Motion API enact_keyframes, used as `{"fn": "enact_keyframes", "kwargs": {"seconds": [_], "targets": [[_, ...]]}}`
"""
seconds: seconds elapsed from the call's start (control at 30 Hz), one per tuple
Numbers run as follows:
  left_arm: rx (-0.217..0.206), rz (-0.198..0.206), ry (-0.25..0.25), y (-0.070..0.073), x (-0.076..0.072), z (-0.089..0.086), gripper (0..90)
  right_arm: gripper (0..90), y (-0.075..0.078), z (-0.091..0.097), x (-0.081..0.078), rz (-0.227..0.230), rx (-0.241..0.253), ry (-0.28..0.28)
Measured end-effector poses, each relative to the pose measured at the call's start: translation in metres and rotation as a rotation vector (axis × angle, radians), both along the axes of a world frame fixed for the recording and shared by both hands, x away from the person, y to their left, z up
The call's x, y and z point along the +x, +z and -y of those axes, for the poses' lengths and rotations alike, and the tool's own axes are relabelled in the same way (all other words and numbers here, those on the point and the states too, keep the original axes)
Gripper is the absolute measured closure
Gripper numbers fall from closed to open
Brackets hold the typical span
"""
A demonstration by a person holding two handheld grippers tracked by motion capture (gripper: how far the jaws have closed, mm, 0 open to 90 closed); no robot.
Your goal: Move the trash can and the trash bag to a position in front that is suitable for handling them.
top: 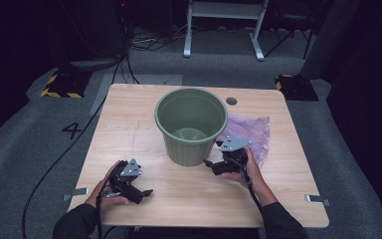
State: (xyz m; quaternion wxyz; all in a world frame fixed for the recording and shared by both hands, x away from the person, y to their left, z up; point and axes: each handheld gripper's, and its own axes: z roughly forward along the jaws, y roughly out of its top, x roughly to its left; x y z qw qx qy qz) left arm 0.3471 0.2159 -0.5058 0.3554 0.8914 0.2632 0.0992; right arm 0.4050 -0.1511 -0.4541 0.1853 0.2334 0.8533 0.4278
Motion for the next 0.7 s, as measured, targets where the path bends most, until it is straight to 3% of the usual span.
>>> {"fn": "enact_keyframes", "kwargs": {"seconds": [0.1, 0.13, 0.2, 0.27, 0.33, 0.37, 0.4, 0.43, 0.5, 0.57, 0.6, 0.63, 0.7], "targets": [[0.0, 0.0, 0.001, 0.0, 0.0, 0.0, 0.0, 21.3, -0.002, -0.003, 0.0, -0.008, -0.012, 0.02], [0.0, 0.0, 0.001, 0.0, 0.0, 0.0, 0.1, 21.7, -0.002, 0.005, 0.001, -0.003, -0.042, -0.005], [0.0, 0.0, 0.001, 0.0, 0.0, 0.0, 0.1, 22.1, -0.002, 0.01, 0.002, 0.0, -0.057, -0.028], [-0.001, -0.002, 0.0, 0.0, 0.0, 0.0, 0.2, 27.1, -0.003, 0.031, 0.005, 0.01, -0.078, -0.098], [-0.001, -0.002, 0.0, 0.0, 0.0, 0.0, 0.2, 33.6, -0.008, 0.05, 0.009, -0.015, -0.09, -0.156], [-0.002, -0.002, 0.001, 0.0, 0.0, 0.0, 0.2, 40.7, -0.015, 0.066, 0.011, -0.01, -0.144, -0.206], [-0.001, -0.002, 0.001, 0.0, 0.0, 0.0, 0.2, 40.7, -0.015, 0.066, 0.011, -0.01, -0.144, -0.206], [-0.001, -0.002, 0.001, 0.0, 0.0, 0.0, 0.2, 47.6, -0.021, 0.079, 0.014, -0.051, -0.138, -0.209], [-0.001, -0.002, 0.001, 0.0, 0.0, 0.0, 0.2, 50.4, -0.023, 0.082, 0.014, -0.061, -0.143, -0.214], [0.001, -0.002, 0.001, 0.0, 0.0, 0.0, 0.2, 63.2, -0.03, 0.091, 0.015, -0.097, -0.155, -0.2], [0.001, -0.002, 0.001, 0.0, 0.001, 0.0, 0.2, 63.2, -0.03, 0.091, 0.015, -0.097, -0.155, -0.2], [0.001, -0.002, 0.001, 0.0, 0.001, 0.0, 0.2, 69.5, -0.036, 0.097, 0.015, -0.112, -0.168, -0.203], [0.001, -0.002, 0.001, 0.0, 0.001, 0.0, 0.2, 74.9, -0.037, 0.102, 0.015, -0.126, -0.14, -0.195]]}}
